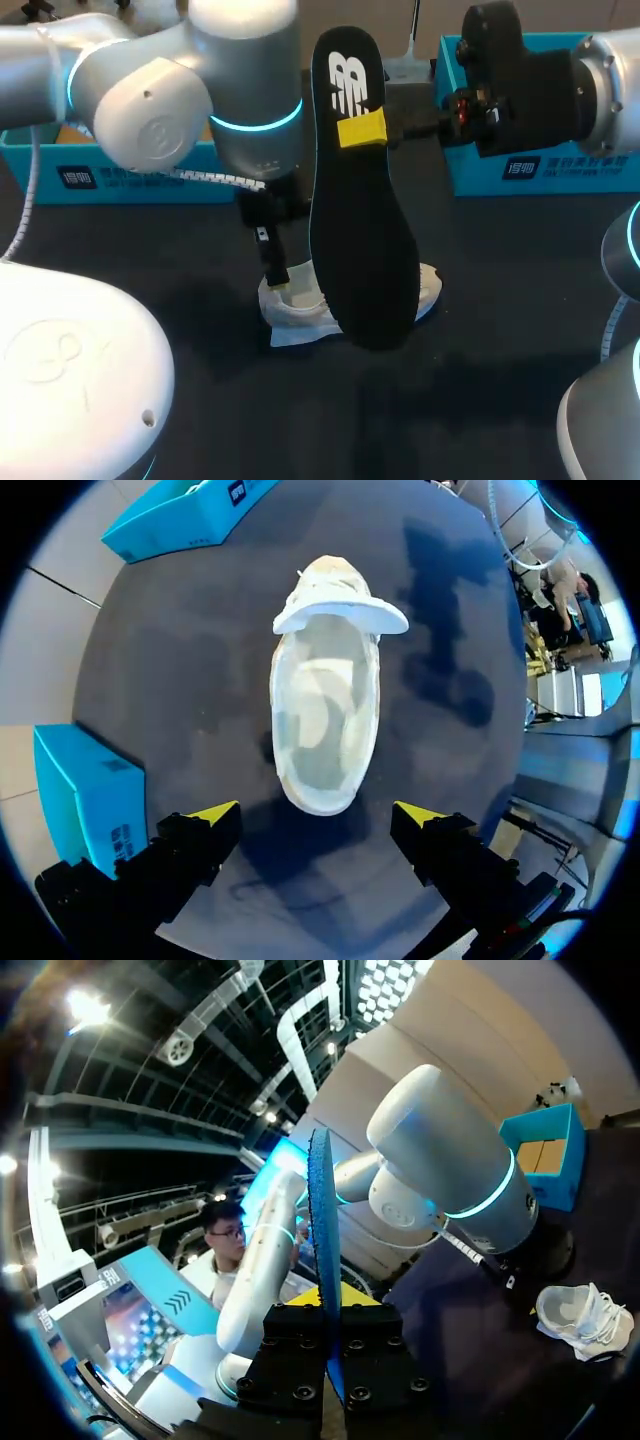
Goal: Take the shoe out of the shoebox, open the shoe tongue, remove and reinsert the insole, then place the shoe into the shoebox
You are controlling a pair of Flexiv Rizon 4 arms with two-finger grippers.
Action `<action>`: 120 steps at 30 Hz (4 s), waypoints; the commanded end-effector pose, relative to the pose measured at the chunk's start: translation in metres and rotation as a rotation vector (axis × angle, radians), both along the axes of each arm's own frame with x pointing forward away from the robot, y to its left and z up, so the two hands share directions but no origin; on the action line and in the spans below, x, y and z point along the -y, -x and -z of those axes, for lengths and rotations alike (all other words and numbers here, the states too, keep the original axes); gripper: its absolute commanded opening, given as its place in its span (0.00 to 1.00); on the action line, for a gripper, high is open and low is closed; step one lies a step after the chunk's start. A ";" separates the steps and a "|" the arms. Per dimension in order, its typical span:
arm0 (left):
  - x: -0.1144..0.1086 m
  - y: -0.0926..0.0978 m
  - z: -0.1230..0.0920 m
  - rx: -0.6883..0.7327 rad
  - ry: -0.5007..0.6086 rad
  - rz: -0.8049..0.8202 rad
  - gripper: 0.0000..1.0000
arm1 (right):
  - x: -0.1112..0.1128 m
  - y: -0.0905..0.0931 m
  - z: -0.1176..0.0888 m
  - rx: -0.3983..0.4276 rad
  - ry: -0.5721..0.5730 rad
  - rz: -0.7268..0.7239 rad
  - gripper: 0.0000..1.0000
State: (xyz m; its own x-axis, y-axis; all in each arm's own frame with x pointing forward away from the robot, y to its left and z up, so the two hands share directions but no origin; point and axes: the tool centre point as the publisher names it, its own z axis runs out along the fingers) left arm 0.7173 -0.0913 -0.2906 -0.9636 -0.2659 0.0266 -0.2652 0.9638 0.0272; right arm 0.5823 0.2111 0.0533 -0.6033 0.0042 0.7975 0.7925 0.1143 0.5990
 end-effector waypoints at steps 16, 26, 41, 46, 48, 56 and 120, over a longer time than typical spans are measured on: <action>0.009 -0.004 0.020 -0.012 -0.012 0.011 1.00 | -0.004 -0.002 0.000 -0.001 0.001 -0.001 0.00; 0.028 -0.025 0.020 -0.015 0.065 -0.012 1.00 | -0.004 -0.002 0.000 -0.001 0.001 -0.001 0.00; 0.068 -0.053 0.048 0.048 0.074 0.050 1.00 | -0.004 -0.002 0.000 -0.001 0.001 -0.001 0.00; 0.072 -0.057 0.060 0.050 0.097 0.037 1.00 | -0.004 -0.002 0.000 -0.001 0.001 -0.001 0.00; 0.073 -0.058 0.065 0.041 0.095 0.045 0.96 | -0.004 -0.002 0.000 -0.001 0.001 -0.001 0.00; 0.088 -0.057 0.081 0.004 0.083 0.077 0.85 | -0.004 -0.002 0.000 -0.001 0.001 -0.001 0.00; 0.088 -0.043 0.099 -0.088 0.192 0.119 0.42 | -0.004 -0.002 0.000 -0.001 0.001 -0.001 0.00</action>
State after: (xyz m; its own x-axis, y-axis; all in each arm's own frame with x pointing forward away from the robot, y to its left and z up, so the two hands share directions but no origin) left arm 0.7574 -0.1732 -0.3854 -0.9802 -0.1332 0.1468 -0.1549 0.9767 -0.1485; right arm 0.5823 0.2112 0.0533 -0.6033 0.0041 0.7975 0.7925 0.1144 0.5990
